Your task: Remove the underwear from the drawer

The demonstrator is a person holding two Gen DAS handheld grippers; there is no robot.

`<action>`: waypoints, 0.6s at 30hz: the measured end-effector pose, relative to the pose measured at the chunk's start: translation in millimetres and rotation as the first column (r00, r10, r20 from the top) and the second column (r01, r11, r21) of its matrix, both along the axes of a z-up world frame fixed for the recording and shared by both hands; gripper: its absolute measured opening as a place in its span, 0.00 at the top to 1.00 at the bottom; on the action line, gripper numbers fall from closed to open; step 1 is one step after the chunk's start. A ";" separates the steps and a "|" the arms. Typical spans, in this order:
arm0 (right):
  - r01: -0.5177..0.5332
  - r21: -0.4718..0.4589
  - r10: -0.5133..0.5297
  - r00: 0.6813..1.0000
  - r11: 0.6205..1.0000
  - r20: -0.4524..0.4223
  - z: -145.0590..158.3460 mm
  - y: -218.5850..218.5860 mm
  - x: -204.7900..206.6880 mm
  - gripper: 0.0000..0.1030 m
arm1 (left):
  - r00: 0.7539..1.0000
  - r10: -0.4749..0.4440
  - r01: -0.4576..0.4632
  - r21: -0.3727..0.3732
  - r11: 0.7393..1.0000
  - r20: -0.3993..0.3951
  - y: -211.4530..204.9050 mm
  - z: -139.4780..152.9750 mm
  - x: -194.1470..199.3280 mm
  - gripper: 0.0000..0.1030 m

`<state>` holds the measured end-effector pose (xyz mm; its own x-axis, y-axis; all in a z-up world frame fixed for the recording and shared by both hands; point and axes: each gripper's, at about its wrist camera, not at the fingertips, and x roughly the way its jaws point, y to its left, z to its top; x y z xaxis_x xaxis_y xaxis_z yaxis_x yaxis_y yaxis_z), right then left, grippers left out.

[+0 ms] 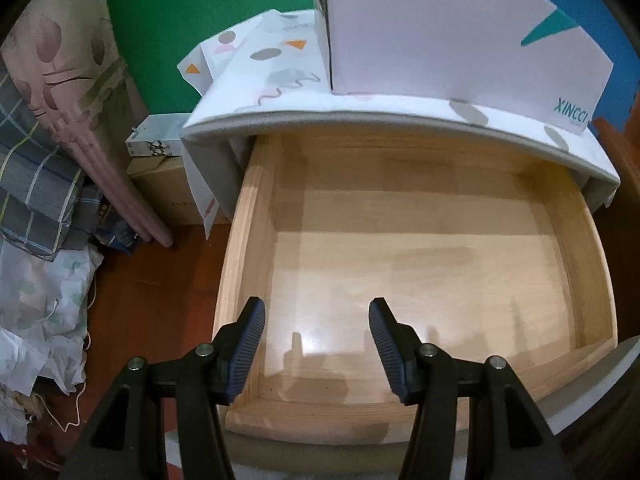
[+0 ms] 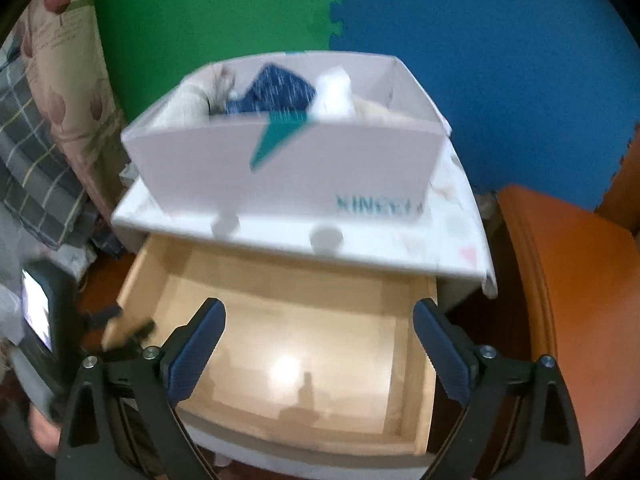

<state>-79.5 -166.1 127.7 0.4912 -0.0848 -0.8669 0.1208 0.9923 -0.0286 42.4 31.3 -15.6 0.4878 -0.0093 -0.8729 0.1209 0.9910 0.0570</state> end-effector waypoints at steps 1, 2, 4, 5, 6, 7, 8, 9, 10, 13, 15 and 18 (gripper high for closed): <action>0.001 -0.002 -0.001 1.000 1.000 0.001 -6.9 -0.6 -8.0 0.09 | 1.000 0.007 -0.007 -0.013 1.000 0.008 1.8 2.4 -2.4 0.46; 0.002 -0.005 -0.002 1.000 1.000 0.002 -13.7 -1.4 -15.9 0.08 | 1.000 0.010 -0.010 -0.024 1.000 0.012 2.1 4.3 -4.5 0.46; 0.017 -0.011 -0.018 1.000 1.000 -0.004 -28.5 -4.2 -30.2 0.08 | 1.000 0.014 -0.013 -0.048 0.999 0.022 2.1 7.8 -9.9 0.46; 0.020 -0.013 -0.020 1.000 1.000 -0.007 -34.4 -5.8 -35.9 0.08 | 0.999 0.015 -0.013 -0.053 0.998 0.030 1.6 9.3 -13.7 0.46; 0.023 -0.010 -0.023 1.000 1.000 -0.003 -37.9 -7.0 -39.8 0.08 | 0.999 0.013 -0.011 -0.052 0.999 0.039 0.1 10.4 -17.4 0.46; 0.026 -0.003 -0.026 1.000 1.000 0.011 -41.9 -7.6 -45.8 0.08 | 0.999 0.007 -0.005 -0.048 0.999 0.047 -1.9 11.2 -20.3 0.46; 0.027 -0.004 -0.027 0.999 1.000 0.020 -43.8 -7.2 -49.8 0.08 | 0.998 -0.002 0.004 -0.040 0.999 0.056 -4.5 12.0 -24.0 0.46; 0.034 -0.004 -0.034 0.999 0.999 0.035 -46.7 -7.8 -55.1 0.08 | 0.998 -0.006 0.008 -0.037 0.999 0.060 -7.3 12.6 -26.1 0.46; 0.038 0.000 -0.038 0.998 0.999 0.042 -46.0 -9.2 -58.7 0.07 | 0.998 -0.013 0.015 -0.030 0.999 0.065 -9.8 12.5 -28.2 0.46; 0.064 0.035 -0.066 0.997 0.997 0.044 -48.0 -12.2 -64.5 0.07 | 0.995 -0.036 0.035 0.016 0.999 0.096 -20.1 12.9 -35.6 0.46; 0.051 0.033 -0.053 0.996 0.998 0.069 -46.3 -10.7 -68.1 0.05 | 0.993 -0.061 0.059 0.025 0.998 0.100 -26.0 12.4 -39.0 0.46; 0.050 0.036 -0.052 0.996 0.998 0.065 -50.5 -10.0 -69.9 0.05 | 0.992 -0.080 0.077 0.033 0.996 0.099 -31.9 9.4 -43.8 0.46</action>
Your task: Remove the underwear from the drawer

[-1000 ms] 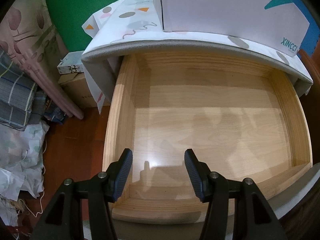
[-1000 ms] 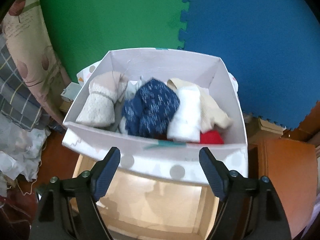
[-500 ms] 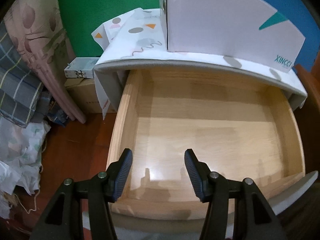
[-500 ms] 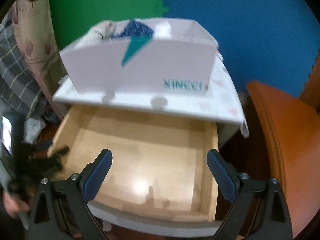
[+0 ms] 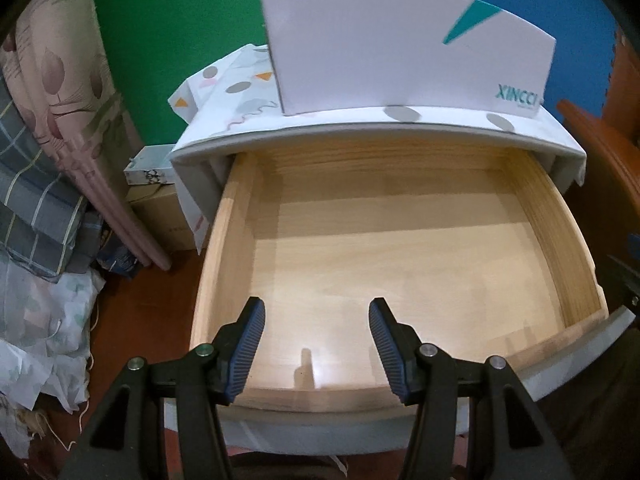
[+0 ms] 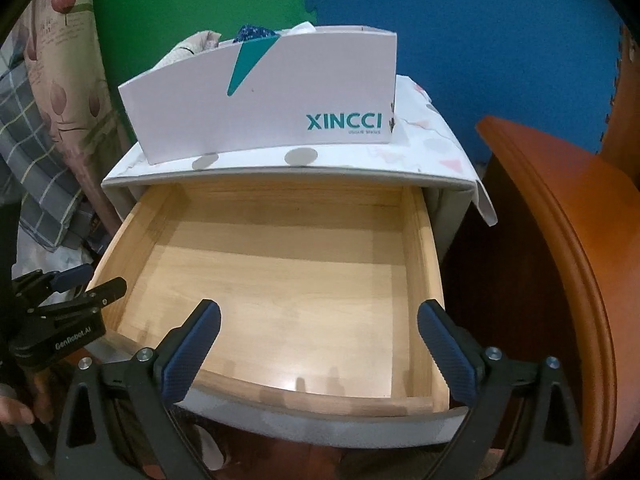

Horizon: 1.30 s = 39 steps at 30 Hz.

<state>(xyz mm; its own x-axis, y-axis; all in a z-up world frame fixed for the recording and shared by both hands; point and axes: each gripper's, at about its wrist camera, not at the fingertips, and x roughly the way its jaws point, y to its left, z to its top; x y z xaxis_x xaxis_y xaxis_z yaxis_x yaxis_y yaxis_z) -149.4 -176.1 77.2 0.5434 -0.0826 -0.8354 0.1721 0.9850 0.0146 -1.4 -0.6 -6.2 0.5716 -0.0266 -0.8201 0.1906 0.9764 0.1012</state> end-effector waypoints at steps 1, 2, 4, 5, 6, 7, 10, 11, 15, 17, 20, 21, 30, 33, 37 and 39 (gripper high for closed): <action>0.000 0.006 0.000 1.000 1.000 -0.008 -1.5 0.1 0.1 0.05 | 1.000 -0.006 0.006 0.003 1.000 0.002 -2.4 -0.6 -1.6 0.46; 0.003 0.009 -0.003 1.000 1.000 -0.011 -2.5 -0.3 0.4 0.05 | 1.000 -0.010 0.010 0.007 1.000 0.004 -3.9 -1.0 -2.1 0.46; 0.008 0.012 -0.007 1.000 1.000 -0.010 -2.9 -0.8 0.0 0.05 | 1.000 -0.019 0.019 0.014 1.000 0.007 -7.2 -2.4 -4.5 0.46; 0.004 0.016 -0.004 1.000 1.000 -0.011 -3.0 -0.5 -0.2 0.05 | 1.000 -0.025 0.025 0.016 1.000 0.007 -9.0 -3.3 -5.9 0.46; 0.004 0.013 -0.003 1.000 1.000 -0.012 -3.3 -0.1 -0.1 0.05 | 1.000 -0.028 0.028 0.018 0.999 0.008 -9.9 -4.2 -7.2 0.46; 0.003 0.007 -0.003 1.000 1.000 -0.015 -4.5 0.8 0.8 0.05 | 0.999 -0.031 0.031 0.021 0.999 0.009 -10.9 -4.5 -8.0 0.46; -0.003 0.003 0.003 1.000 1.000 -0.016 -7.0 3.3 0.2 0.05 | 0.999 -0.034 0.033 0.024 0.999 0.019 -12.0 -4.7 -9.6 0.46; -0.005 0.001 0.005 1.000 1.000 -0.014 -8.0 4.6 -0.3 0.05 | 0.999 -0.031 0.031 0.021 0.999 0.021 -11.5 -4.4 -9.4 0.46; -0.001 0.008 0.002 1.000 1.000 -0.009 -9.7 7.4 -0.2 0.05 | 0.999 -0.019 0.019 0.000 1.000 0.031 -7.4 -1.9 -9.4 0.46; 0.000 0.013 0.000 1.000 1.000 -0.010 -11.4 7.7 0.0 0.05 | 1.000 -0.011 0.011 -0.005 1.000 0.030 -5.4 -1.5 -8.5 0.46; -0.007 0.008 0.007 1.000 1.000 -0.010 -13.5 10.4 0.3 0.05 | 0.999 -0.004 0.004 -0.013 1.000 0.032 -3.9 -0.7 -8.3 0.46; -0.009 0.007 0.009 1.000 1.000 -0.012 -14.6 11.9 0.5 0.05 | 0.999 0.000 0.001 -0.014 1.000 0.033 -3.5 -0.5 -8.2 0.46; 0.001 0.032 -0.001 1.000 0.999 -0.018 -20.9 14.8 2.0 0.05 | 0.999 0.000 0.000 -0.010 1.000 0.037 -3.3 -0.5 -8.1 0.46; -0.003 0.044 0.004 1.000 0.999 -0.019 -23.2 15.0 1.9 0.05 | 0.999 0.002 -0.002 -0.007 1.000 0.038 -3.6 -0.7 -8.1 0.46; -0.005 0.040 0.006 1.000 0.999 -0.020 -24.5 16.9 3.1 0.05 | 0.999 0.000 0.000 -0.001 1.000 0.037 -4.2 -1.6 -8.5 0.46; -0.009 0.039 0.009 1.000 0.999 -0.019 -24.5 17.9 3.0 0.05 | 0.999 0.001 0.000 -0.001 1.000 0.037 -4.2 -1.8 -8.4 0.46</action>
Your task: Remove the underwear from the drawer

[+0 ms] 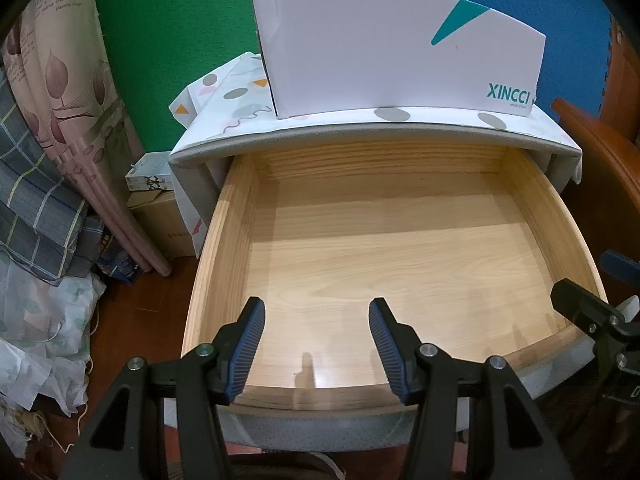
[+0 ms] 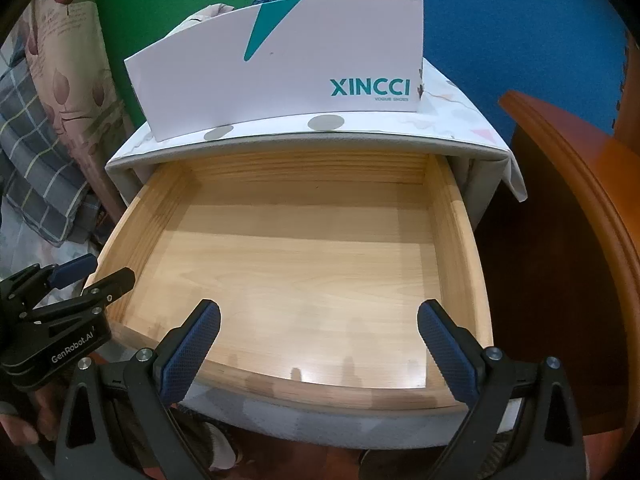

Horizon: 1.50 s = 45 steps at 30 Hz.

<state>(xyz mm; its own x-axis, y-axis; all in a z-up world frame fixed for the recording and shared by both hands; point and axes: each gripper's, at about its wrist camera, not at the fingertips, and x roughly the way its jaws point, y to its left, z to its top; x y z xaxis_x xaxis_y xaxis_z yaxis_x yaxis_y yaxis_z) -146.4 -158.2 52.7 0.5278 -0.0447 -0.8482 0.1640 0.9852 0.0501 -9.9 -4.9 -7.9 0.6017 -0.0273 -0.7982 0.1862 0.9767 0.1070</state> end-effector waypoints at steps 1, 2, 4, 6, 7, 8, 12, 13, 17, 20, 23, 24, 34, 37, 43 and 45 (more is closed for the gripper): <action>0.001 0.001 -0.001 1.000 1.000 0.000 0.0 0.5 0.0 0.05 | 1.000 0.000 0.000 0.001 1.000 0.000 -0.1 -0.1 0.0 0.46; 0.002 0.002 -0.002 1.000 1.000 0.001 0.0 0.4 0.0 0.05 | 1.000 0.000 0.000 0.000 1.000 -0.001 -0.3 -0.4 0.1 0.46; 0.004 0.008 -0.004 1.000 1.000 0.000 -0.7 -0.3 0.1 0.05 | 1.000 -0.001 0.001 0.000 1.000 0.000 -0.2 -0.1 -0.2 0.46; 0.006 0.013 -0.006 1.000 1.000 0.000 -1.1 -1.0 0.1 0.05 | 1.000 -0.001 0.001 0.001 1.000 -0.001 0.0 0.1 -0.2 0.46; 0.005 0.014 -0.005 1.000 1.000 -0.001 -1.6 -1.4 0.3 0.05 | 1.000 -0.001 0.001 0.001 1.000 -0.001 -0.1 0.0 -0.2 0.46; 0.004 0.014 -0.004 1.000 1.000 -0.001 -1.5 -1.9 0.2 0.05 | 1.000 0.000 0.000 0.002 1.000 0.000 -0.1 0.0 -0.1 0.46; -0.002 0.009 0.002 1.000 1.000 0.000 -1.9 -1.1 0.5 0.05 | 1.000 0.001 -0.001 0.003 1.000 0.001 0.0 0.2 0.2 0.46; -0.004 0.010 0.004 1.000 1.000 -0.001 -2.2 -1.1 0.6 0.05 | 1.000 0.000 0.000 0.001 1.000 0.000 0.1 0.2 0.1 0.46; -0.007 0.007 0.007 1.000 1.000 -0.004 -1.9 -1.4 1.0 0.05 | 1.000 0.005 -0.005 0.001 1.000 0.007 0.5 0.7 0.0 0.46; -0.008 0.008 0.008 1.000 1.000 -0.003 -2.1 -1.3 0.9 0.05 | 1.000 0.010 -0.010 0.000 1.000 0.011 1.3 1.6 -0.1 0.46; -0.009 0.006 0.009 1.000 1.000 -0.003 -1.9 -0.4 0.5 0.05 | 1.000 0.009 -0.009 0.002 1.000 0.013 1.3 2.1 -0.4 0.46; -0.010 0.005 0.010 1.000 1.000 -0.004 -2.0 -0.1 0.5 0.05 | 1.000 0.007 -0.008 0.002 1.000 0.013 1.2 2.3 -1.1 0.46; -0.016 -0.001 0.016 1.000 1.000 -0.006 -2.0 1.1 -0.2 0.05 | 1.000 0.003 -0.003 0.010 1.000 0.014 0.4 2.5 -1.8 0.46; -0.018 -0.002 0.018 1.000 1.000 -0.008 -2.0 1.3 -0.3 0.05 | 1.000 0.002 -0.002 0.012 1.000 0.014 0.0 2.6 -2.0 0.46; -0.019 -0.004 0.019 1.000 1.000 -0.010 -2.4 1.9 -0.1 0.05 | 1.000 0.002 -0.002 0.019 1.000 0.016 -1.1 1.7 -2.6 0.46; -0.020 -0.003 0.020 1.000 1.000 -0.010 -2.5 2.1 0.1 0.05 | 1.000 -0.003 0.002 0.014 1.000 0.018 -1.2 1.8 -3.1 0.46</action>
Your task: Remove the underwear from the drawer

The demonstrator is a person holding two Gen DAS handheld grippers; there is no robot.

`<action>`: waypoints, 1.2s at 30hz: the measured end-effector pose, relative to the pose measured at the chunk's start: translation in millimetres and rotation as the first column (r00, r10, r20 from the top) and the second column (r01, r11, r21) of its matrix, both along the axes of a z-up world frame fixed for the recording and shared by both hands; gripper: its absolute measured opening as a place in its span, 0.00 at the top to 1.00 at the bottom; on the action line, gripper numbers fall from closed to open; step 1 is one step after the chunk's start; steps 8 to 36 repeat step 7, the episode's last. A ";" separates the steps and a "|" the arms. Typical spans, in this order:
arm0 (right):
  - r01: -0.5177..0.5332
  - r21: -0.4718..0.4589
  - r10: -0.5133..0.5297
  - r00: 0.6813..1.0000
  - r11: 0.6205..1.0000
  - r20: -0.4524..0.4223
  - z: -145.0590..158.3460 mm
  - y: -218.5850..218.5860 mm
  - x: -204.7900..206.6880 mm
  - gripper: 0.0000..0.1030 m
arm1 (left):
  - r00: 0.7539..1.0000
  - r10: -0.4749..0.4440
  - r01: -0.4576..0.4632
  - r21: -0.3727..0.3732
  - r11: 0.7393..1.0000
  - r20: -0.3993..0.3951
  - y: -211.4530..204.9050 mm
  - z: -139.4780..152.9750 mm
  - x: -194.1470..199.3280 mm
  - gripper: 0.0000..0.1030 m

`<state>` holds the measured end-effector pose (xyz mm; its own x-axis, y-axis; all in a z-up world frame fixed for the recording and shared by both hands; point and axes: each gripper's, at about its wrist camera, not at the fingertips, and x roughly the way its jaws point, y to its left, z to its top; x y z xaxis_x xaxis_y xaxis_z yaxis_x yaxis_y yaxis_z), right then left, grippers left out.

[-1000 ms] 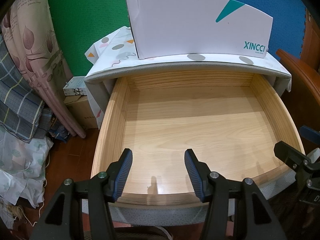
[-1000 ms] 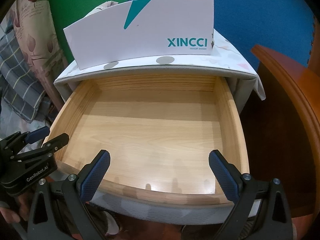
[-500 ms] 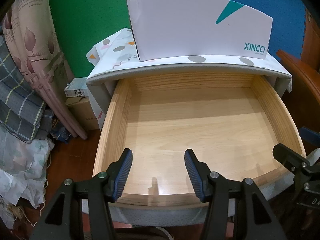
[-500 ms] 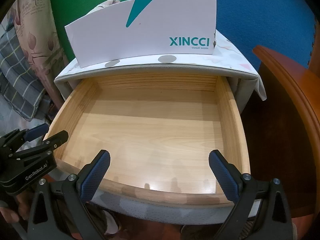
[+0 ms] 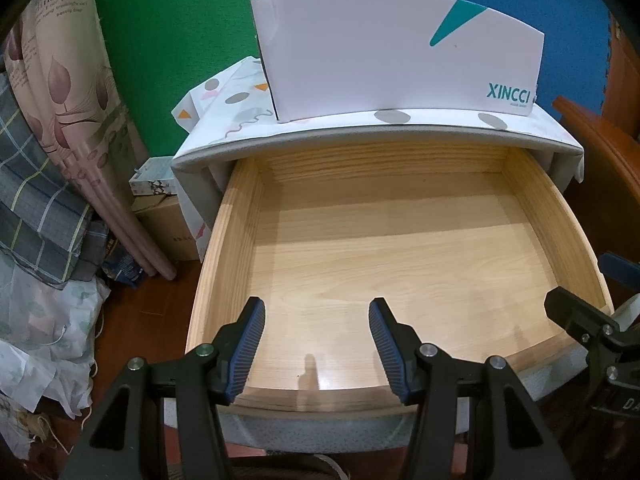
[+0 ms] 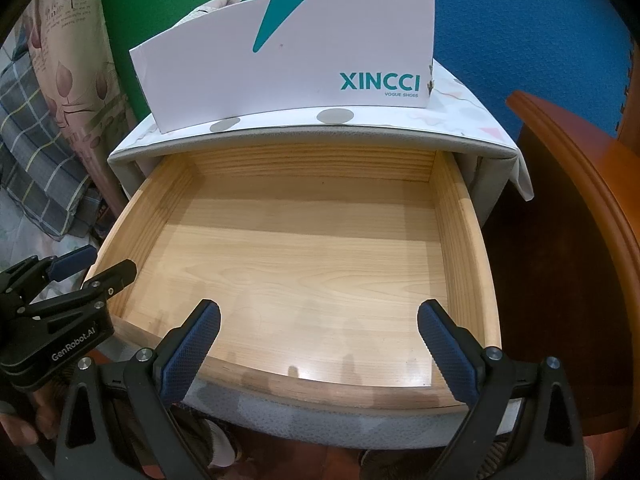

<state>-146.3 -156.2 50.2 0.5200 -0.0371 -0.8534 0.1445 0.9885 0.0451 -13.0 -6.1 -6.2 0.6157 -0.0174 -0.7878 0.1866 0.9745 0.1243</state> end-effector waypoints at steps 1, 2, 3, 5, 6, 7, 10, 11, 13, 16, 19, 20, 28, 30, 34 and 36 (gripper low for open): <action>-0.001 0.001 0.001 1.000 1.000 -0.001 -0.2 -0.1 0.3 0.05 | 1.000 -0.002 0.002 0.000 1.000 0.003 -0.2 0.4 -0.5 0.46; -0.002 0.001 0.002 1.000 1.000 -0.001 -0.4 0.2 0.3 0.05 | 1.000 -0.003 0.003 0.000 1.000 0.010 -0.4 0.9 -1.0 0.46; -0.002 0.000 0.002 1.000 1.000 -0.002 -0.8 0.3 0.5 0.05 | 1.000 -0.005 0.005 -0.001 1.000 0.012 -0.3 1.1 -1.3 0.46; -0.004 -0.001 0.004 1.000 1.000 -0.004 -1.3 -0.4 1.5 0.05 | 1.000 -0.004 0.004 0.001 1.000 0.014 -0.2 1.6 -0.9 0.46; -0.005 -0.001 0.005 1.000 1.000 -0.003 -1.3 -0.1 1.6 0.05 | 1.000 -0.004 0.004 0.001 1.000 0.014 -0.1 2.0 -1.0 0.46; -0.006 -0.003 0.006 1.000 1.000 -0.003 -1.1 0.0 1.7 0.05 | 1.000 -0.004 0.004 0.001 1.000 0.013 -0.1 1.9 -0.5 0.46; -0.006 -0.003 0.006 1.000 1.000 -0.003 -1.1 0.0 1.7 0.05 | 1.000 -0.004 0.004 0.001 1.000 0.013 -0.1 1.9 -0.5 0.46; -0.006 -0.003 0.006 1.000 1.000 -0.003 -1.1 0.0 1.7 0.05 | 1.000 -0.004 0.004 0.001 1.000 0.013 -0.1 1.9 -0.5 0.46; -0.006 -0.003 0.006 1.000 1.000 -0.003 -1.1 0.0 1.7 0.05 | 1.000 -0.004 0.004 0.001 1.000 0.013 -0.1 1.9 -0.5 0.46; -0.006 -0.003 0.006 1.000 1.000 -0.003 -1.1 0.0 1.7 0.05 | 1.000 -0.004 0.004 0.001 1.000 0.013 -0.1 1.9 -0.5 0.46; -0.006 -0.003 0.006 1.000 1.000 -0.003 -1.1 0.0 1.7 0.05 | 1.000 -0.004 0.004 0.001 1.000 0.013 -0.1 1.9 -0.5 0.46; -0.006 -0.003 0.006 1.000 1.000 -0.003 -1.1 0.0 1.7 0.05 | 1.000 -0.004 0.004 0.001 1.000 0.013 -0.1 1.9 -0.5 0.46; -0.006 -0.003 0.006 1.000 1.000 -0.003 -1.1 0.0 1.7 0.05 | 1.000 -0.004 0.004 0.001 1.000 0.013 -0.1 1.9 -0.5 0.46; -0.006 -0.003 0.006 1.000 1.000 -0.003 -1.1 0.0 1.7 0.05 | 1.000 -0.004 0.004 0.001 1.000 0.013 -0.1 1.9 -0.5 0.46; -0.006 -0.003 0.006 1.000 1.000 -0.003 -1.1 0.0 1.7 0.05 | 1.000 -0.004 0.004 0.001 1.000 0.013 -0.1 1.9 -0.5 0.46; -0.006 -0.003 0.006 1.000 1.000 -0.003 -1.1 0.0 1.7 0.05 | 1.000 -0.004 0.004 0.001 1.000 0.013 -0.1 1.9 -0.5 0.46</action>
